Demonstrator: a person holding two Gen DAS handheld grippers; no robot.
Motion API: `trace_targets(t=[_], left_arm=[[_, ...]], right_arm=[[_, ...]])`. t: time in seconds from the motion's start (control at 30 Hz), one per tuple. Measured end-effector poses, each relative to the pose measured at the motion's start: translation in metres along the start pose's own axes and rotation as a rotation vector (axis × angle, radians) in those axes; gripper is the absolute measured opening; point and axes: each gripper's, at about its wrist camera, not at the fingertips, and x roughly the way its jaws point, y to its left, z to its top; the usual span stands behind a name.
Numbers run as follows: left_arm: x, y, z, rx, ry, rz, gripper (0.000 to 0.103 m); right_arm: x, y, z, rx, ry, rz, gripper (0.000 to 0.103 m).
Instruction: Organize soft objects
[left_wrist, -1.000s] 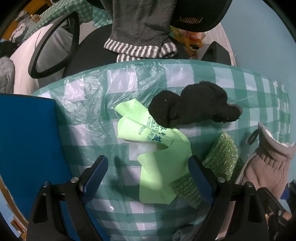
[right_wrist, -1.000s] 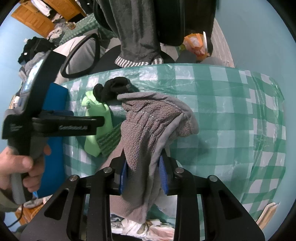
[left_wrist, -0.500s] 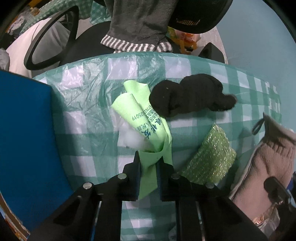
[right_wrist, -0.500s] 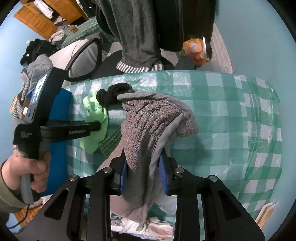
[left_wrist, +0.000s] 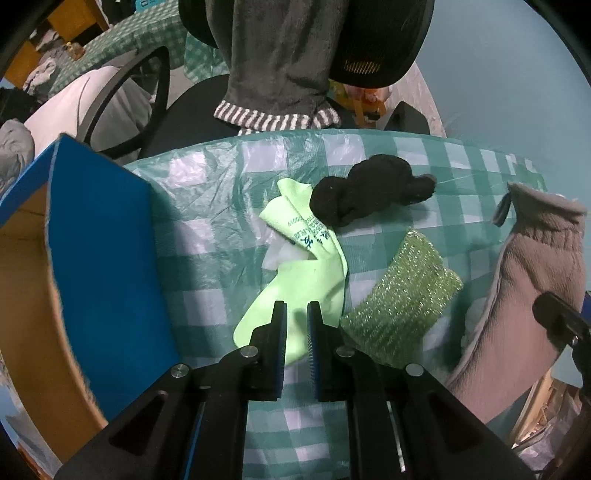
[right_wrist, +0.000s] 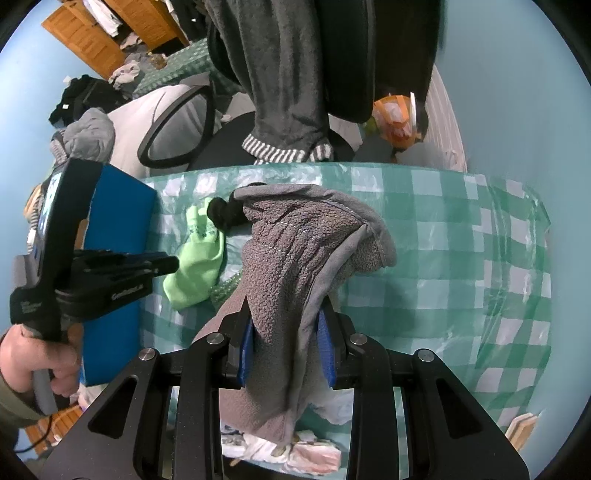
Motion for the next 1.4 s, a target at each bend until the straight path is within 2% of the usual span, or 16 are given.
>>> trace_targets(t=[0.17, 0.23, 0.3, 0.33, 0.43, 0.5, 0.63, 0.93, 1.13, 1.23, 1.27, 1.33, 1.4], left_arm=[[0.004, 0.004, -0.006, -0.022, 0.015, -0.013, 0.011], [0.010, 0.005, -0.005, -0.032, 0.032, -0.013, 0.020], [0.013, 0.005, -0.003, -0.036, 0.024, -0.014, 0.049], [0.015, 0.004, -0.001, -0.037, 0.014, -0.003, 0.054], [0.021, 0.002, 0.004, -0.035, 0.022, -0.001, 0.059], [0.023, 0.001, 0.005, -0.035, 0.030, -0.005, 0.067], [0.032, -0.003, 0.012, -0.025, 0.038, 0.025, 0.073], [0.056, -0.006, 0.021, -0.034, 0.086, 0.051, 0.074], [0.061, -0.004, 0.022, -0.049, 0.083, 0.041, 0.074], [0.060, -0.004, 0.021, -0.044, 0.063, 0.040, 0.066], [0.059, -0.005, 0.020, -0.040, 0.054, 0.041, 0.060], [0.055, -0.006, 0.018, -0.034, 0.036, 0.036, 0.044], [0.054, -0.007, 0.017, -0.032, 0.034, 0.028, 0.023]], right_arm=[[-0.003, 0.003, 0.000, -0.016, -0.007, -0.001, 0.029], [-0.005, 0.004, -0.002, -0.019, -0.009, -0.001, 0.029], [-0.007, 0.004, -0.004, -0.017, -0.012, 0.000, 0.029], [-0.008, 0.004, -0.005, -0.014, -0.012, -0.001, 0.029], [-0.007, 0.001, -0.009, -0.008, -0.007, -0.005, 0.029], [-0.005, 0.000, -0.009, -0.005, -0.004, -0.007, 0.029], [-0.002, -0.005, -0.010, 0.009, 0.002, -0.009, 0.029], [-0.002, -0.008, -0.005, 0.022, -0.002, -0.006, 0.029], [-0.002, -0.009, -0.004, 0.020, 0.002, -0.005, 0.029], [-0.002, -0.009, -0.002, 0.020, 0.003, -0.004, 0.029], [-0.002, -0.009, -0.001, 0.019, 0.005, -0.003, 0.029], [-0.001, -0.008, 0.001, 0.015, 0.007, -0.003, 0.029], [0.000, -0.008, 0.002, 0.013, 0.008, -0.002, 0.029]])
